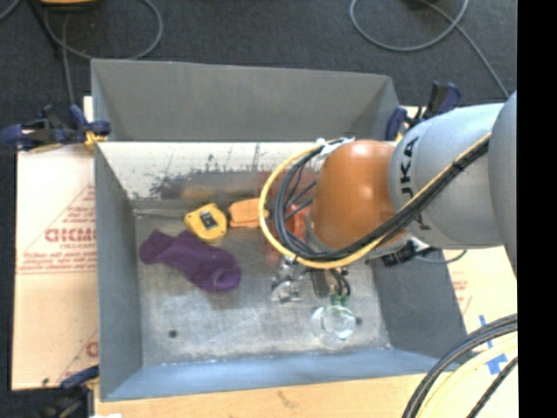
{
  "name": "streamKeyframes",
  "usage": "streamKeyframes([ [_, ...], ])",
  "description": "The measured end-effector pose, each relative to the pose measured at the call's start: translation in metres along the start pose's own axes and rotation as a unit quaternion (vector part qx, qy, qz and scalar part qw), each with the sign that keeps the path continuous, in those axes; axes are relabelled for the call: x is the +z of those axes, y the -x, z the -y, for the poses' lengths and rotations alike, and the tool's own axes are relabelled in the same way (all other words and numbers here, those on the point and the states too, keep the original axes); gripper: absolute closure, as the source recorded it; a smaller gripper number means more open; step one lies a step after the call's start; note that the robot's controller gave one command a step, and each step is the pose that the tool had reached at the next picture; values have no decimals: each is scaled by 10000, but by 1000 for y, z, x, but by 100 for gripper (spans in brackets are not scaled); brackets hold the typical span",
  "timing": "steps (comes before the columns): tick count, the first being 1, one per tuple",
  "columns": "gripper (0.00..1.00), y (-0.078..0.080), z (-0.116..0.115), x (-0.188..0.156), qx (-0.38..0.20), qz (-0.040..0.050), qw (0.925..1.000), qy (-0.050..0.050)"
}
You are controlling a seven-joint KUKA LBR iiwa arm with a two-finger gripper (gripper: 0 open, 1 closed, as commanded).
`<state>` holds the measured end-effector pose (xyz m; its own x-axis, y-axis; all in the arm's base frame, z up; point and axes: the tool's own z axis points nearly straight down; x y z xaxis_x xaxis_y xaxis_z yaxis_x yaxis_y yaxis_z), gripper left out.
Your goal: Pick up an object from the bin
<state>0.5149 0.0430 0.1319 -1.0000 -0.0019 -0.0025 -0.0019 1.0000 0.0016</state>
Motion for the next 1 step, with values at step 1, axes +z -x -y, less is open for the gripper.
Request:
streamKeyframes([
  [1, 100, 0, 0, 0, 4, 0, 10000, 0],
])
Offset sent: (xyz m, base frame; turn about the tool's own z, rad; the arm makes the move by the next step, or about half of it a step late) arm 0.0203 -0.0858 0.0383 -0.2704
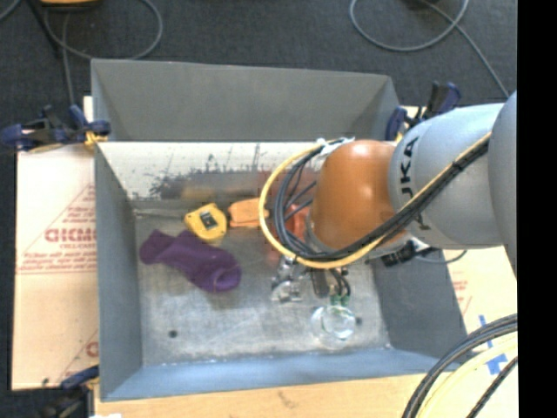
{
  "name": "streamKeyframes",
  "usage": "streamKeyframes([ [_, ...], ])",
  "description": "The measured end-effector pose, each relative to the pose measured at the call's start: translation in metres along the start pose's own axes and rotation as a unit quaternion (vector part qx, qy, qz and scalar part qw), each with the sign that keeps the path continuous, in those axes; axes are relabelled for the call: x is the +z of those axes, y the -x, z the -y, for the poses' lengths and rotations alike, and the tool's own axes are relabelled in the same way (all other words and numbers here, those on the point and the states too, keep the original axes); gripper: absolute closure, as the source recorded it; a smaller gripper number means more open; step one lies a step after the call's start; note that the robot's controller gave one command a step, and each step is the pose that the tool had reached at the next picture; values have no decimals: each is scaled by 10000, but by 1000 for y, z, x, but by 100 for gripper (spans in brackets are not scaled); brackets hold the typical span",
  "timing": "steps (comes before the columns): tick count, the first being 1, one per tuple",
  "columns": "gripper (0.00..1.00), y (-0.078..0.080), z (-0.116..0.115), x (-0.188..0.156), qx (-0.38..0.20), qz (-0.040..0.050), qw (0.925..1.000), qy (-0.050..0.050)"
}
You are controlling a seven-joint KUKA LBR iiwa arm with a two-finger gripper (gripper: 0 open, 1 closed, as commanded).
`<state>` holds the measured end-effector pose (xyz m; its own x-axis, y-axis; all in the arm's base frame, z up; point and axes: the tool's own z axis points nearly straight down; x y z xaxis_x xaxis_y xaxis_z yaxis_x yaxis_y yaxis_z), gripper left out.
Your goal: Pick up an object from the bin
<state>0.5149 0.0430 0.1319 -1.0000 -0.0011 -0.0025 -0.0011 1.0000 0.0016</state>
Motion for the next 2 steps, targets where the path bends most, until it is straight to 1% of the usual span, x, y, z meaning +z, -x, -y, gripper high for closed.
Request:
streamKeyframes([
  [1, 100, 4, 15, -8, -348, -13, 9994, 1],
  [2, 100, -12, 55, -29, -1572, -11, 9876, -10],
])
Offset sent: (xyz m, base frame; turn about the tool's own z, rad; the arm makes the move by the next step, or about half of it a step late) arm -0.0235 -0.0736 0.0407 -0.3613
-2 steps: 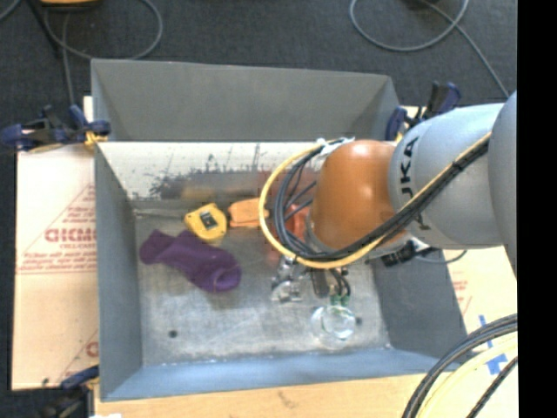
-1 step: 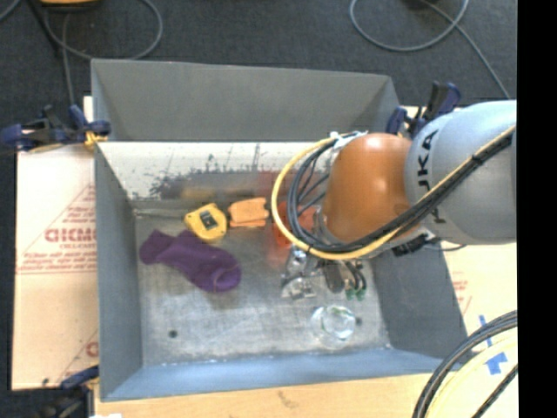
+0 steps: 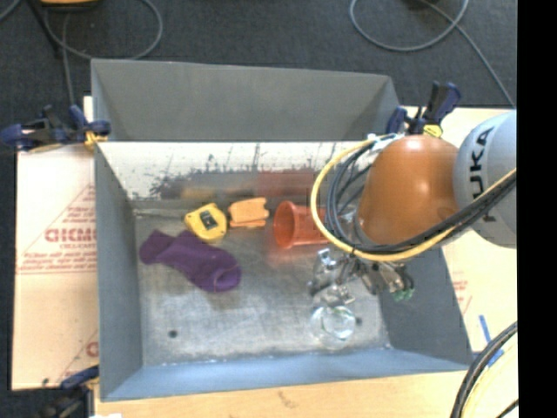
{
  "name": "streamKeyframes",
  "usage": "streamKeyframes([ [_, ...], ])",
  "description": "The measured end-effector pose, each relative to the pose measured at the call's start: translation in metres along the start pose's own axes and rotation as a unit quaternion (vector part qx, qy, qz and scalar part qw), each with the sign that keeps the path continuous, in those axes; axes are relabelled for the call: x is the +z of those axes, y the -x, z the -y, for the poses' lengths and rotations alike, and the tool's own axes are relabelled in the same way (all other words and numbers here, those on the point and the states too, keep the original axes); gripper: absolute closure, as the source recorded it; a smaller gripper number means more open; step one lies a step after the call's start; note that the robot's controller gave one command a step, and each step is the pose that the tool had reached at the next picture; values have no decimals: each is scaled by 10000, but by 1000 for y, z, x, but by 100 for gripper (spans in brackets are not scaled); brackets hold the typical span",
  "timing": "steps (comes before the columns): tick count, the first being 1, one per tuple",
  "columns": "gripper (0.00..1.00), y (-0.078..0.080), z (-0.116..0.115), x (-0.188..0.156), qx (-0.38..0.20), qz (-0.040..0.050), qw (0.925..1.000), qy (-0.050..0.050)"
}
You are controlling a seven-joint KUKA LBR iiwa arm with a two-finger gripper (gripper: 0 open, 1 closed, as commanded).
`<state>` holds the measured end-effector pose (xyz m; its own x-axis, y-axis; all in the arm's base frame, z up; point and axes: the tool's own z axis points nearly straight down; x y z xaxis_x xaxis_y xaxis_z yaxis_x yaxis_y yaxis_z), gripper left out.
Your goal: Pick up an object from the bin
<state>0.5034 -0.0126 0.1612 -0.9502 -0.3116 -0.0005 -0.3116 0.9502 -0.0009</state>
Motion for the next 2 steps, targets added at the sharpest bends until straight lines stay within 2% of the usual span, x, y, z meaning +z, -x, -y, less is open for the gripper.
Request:
streamKeyframes([
  [1, 100, -23, 45, -21, 200, 15, 9998, 4],
  [2, 100, -29, 49, -24, 1254, 8, 9921, -8],
])
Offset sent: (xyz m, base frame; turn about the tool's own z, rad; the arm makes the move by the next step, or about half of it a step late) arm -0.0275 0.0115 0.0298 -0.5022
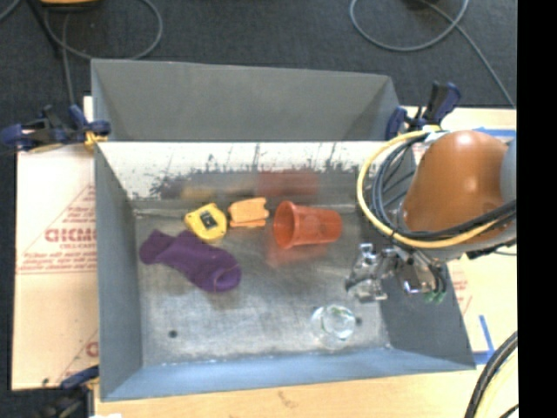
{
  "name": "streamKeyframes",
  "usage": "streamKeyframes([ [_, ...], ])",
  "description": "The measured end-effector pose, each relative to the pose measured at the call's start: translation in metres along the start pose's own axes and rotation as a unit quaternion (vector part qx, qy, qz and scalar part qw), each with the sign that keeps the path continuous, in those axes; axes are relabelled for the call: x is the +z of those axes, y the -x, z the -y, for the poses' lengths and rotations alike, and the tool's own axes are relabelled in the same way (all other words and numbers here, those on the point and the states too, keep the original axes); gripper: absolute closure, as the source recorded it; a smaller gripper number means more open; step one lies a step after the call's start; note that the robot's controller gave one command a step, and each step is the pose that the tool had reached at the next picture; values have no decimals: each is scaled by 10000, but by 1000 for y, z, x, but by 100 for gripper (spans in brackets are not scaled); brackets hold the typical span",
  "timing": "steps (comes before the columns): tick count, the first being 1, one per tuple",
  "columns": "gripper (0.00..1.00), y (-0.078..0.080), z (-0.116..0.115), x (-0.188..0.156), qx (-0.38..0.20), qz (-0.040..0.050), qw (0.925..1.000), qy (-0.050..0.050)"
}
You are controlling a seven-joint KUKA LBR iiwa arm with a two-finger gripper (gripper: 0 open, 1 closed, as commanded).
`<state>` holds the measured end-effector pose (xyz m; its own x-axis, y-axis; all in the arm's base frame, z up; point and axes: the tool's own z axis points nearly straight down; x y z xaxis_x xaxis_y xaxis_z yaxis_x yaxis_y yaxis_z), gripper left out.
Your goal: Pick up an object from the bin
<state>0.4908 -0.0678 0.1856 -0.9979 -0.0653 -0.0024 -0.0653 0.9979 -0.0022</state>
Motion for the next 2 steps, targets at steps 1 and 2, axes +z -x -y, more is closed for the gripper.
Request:
streamKeyframes([
  [1, 0, 58, -67, 69, -1757, 4, 9844, 22],
  [2, 100, 59, -66, 68, -1739, 13, 9848, 19],
])
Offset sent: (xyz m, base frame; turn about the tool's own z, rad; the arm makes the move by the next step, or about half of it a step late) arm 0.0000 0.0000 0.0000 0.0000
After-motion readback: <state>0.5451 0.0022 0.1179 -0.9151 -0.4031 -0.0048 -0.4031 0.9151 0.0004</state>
